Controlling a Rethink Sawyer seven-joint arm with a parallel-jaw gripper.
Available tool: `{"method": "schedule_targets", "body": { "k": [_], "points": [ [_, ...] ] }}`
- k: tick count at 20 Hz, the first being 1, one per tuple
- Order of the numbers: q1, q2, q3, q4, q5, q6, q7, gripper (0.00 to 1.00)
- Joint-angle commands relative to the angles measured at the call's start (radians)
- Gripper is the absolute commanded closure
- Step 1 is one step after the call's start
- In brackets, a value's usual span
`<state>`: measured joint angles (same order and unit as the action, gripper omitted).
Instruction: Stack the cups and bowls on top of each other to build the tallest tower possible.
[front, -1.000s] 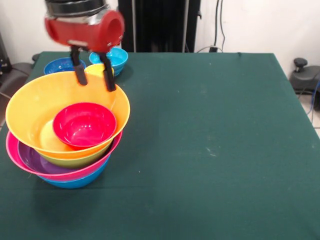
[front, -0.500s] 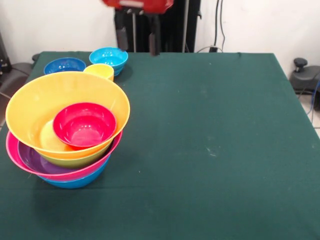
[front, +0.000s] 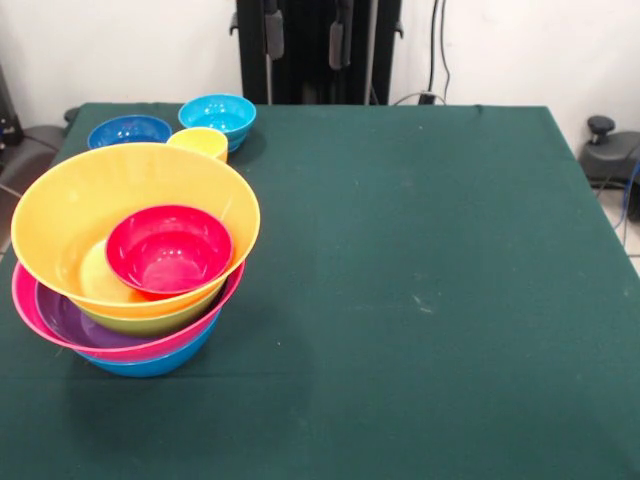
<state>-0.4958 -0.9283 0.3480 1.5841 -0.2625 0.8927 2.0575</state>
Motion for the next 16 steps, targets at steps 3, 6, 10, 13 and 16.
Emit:
{"method": "schedule_targets", "body": {
  "k": [3, 6, 10, 13, 16],
  "points": [
    [0.011, -0.017, -0.068, 0.211, -0.047, -0.052, 0.036, 0.0],
    [0.005, -0.02, -0.08, 0.254, -0.058, -0.106, 0.036, 0.0],
    [-0.009, -0.018, -0.089, 0.306, -0.065, -0.177, 0.029, 0.0],
    [-0.018, 0.005, -0.092, 0.327, -0.07, -0.231, 0.029, 0.0],
    [-0.017, 0.028, -0.103, 0.354, -0.081, -0.298, 0.044, 0.0]
  ]
}}
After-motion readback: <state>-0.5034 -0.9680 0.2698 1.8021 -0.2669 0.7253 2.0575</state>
